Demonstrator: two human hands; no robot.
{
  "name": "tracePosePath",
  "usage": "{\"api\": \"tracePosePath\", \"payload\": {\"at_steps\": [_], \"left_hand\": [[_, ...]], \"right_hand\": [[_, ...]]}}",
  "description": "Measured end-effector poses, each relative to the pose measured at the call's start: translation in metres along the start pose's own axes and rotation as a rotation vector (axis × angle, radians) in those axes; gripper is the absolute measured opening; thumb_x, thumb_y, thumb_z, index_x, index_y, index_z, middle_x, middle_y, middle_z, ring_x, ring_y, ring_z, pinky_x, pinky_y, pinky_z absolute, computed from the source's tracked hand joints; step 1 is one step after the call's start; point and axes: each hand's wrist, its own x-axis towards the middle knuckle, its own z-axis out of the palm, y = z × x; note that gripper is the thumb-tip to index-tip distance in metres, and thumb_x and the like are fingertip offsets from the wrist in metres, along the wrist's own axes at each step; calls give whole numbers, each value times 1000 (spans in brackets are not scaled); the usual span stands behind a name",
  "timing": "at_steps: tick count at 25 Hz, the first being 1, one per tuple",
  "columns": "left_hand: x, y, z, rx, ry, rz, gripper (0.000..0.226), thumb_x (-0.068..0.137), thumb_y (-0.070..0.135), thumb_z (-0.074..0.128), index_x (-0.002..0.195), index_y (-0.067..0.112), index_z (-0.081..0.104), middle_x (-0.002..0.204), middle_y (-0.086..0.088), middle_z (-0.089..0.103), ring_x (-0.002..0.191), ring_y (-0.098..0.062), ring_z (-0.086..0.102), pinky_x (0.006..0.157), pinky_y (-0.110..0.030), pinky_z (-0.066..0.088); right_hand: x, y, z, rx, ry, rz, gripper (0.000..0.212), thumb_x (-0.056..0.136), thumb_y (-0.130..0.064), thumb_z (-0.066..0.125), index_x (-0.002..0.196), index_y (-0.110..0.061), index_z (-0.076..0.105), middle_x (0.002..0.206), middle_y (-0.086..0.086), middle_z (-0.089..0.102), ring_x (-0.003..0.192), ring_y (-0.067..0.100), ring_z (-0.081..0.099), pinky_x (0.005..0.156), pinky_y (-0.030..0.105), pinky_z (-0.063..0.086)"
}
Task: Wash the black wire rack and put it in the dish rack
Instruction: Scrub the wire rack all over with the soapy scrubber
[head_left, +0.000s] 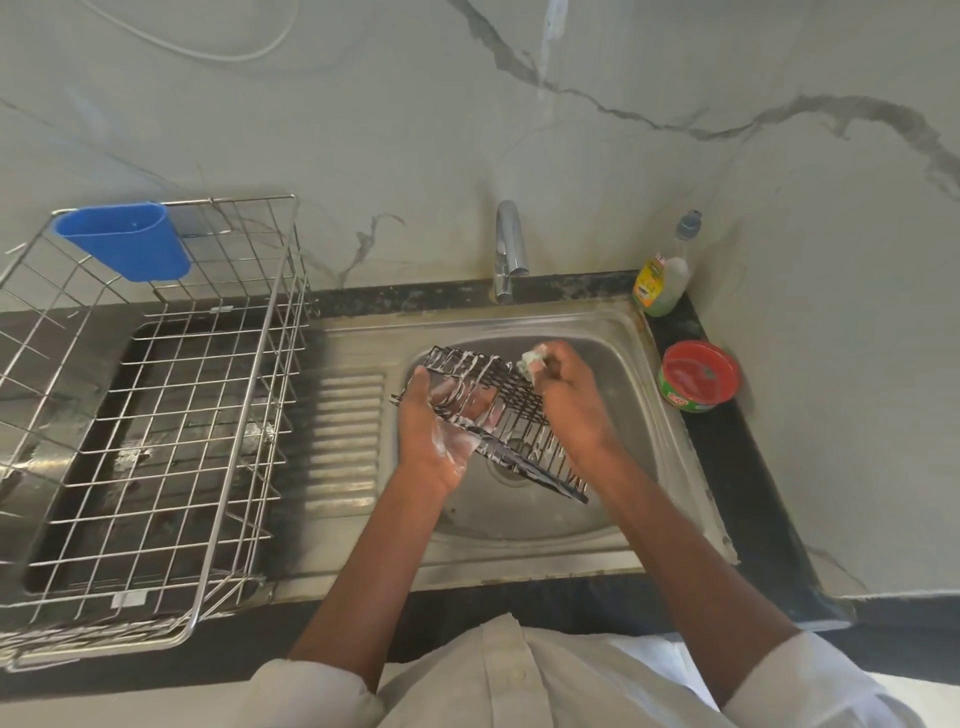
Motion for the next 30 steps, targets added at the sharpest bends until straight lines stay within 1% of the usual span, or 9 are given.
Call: {"api": "tracePosePath", "payload": {"at_steps": [8, 11, 13, 15, 19, 23, 25, 27, 30], "left_hand": [[7, -8, 7, 387, 430, 271, 49, 106, 40, 58, 136, 3, 44, 100, -14, 68, 74, -24, 67, 57, -35, 54], [6, -6, 8, 344, 367, 413, 53, 104, 45, 63, 135, 8, 43, 111, -21, 69, 75, -27, 70, 66, -40, 61], [3, -6, 1, 639, 348, 412, 79, 98, 72, 55, 132, 1, 57, 133, -30, 62, 110, -40, 68, 89, -48, 59], [-6, -8, -2, 1022, 342, 462, 77, 108, 65, 36, 117, -2, 72, 134, -33, 57, 133, -40, 48, 108, -47, 42], [-24, -3, 3, 1269, 506, 842, 65, 113, 50, 37, 89, 0, 71, 112, -13, 47, 111, -27, 36, 104, -53, 43], [-21, 3, -3, 1060, 260, 926, 41, 107, 48, 55, 84, 20, 75, 78, 8, 74, 103, -12, 54, 105, -34, 37], [-20, 2, -7, 951, 85, 795, 53, 107, 50, 56, 106, 2, 77, 72, 4, 78, 90, -2, 69, 103, -14, 34], [-23, 0, -5, 814, -16, 694, 47, 106, 44, 63, 95, -1, 72, 68, -8, 72, 65, -15, 66, 83, -23, 49], [-17, -4, -1, 656, 16, 592, 42, 99, 47, 72, 75, 16, 60, 61, -5, 48, 61, -23, 40, 66, -37, 39]], "right_hand": [[2, 6, 18, 166, 80, -40, 11, 105, -4, 53, 107, -9, 61, 103, 8, 71, 83, 9, 66, 70, 11, 50], [2, 3, 22, 235, 99, -45, 10, 104, -1, 54, 103, -7, 62, 97, 6, 71, 73, 3, 64, 70, 13, 52], [5, 0, 17, 269, 101, -27, 11, 103, 0, 54, 100, -8, 62, 94, 4, 70, 71, 2, 63, 70, 12, 52], [10, -3, 12, 303, 106, -18, 13, 103, 0, 55, 97, -9, 63, 91, 2, 70, 69, 2, 62, 68, 13, 51], [21, -6, 8, 311, 157, 6, 9, 102, 0, 56, 103, -3, 65, 84, -2, 70, 69, -2, 63, 69, 12, 48], [22, -5, 2, 357, 213, 12, 6, 101, -2, 59, 105, -4, 64, 92, 0, 74, 69, -6, 66, 61, 4, 46], [23, -5, 1, 339, 218, -26, 7, 99, 0, 62, 103, -5, 64, 98, 7, 75, 78, 0, 70, 69, 7, 49], [20, -4, 5, 266, 205, -65, 11, 96, 2, 66, 104, -7, 67, 101, 5, 77, 91, 8, 73, 79, 16, 53], [8, 8, -1, -247, 312, -174, 26, 94, -4, 69, 113, -23, 72, 97, -9, 77, 87, 6, 71, 85, 29, 55]]}}
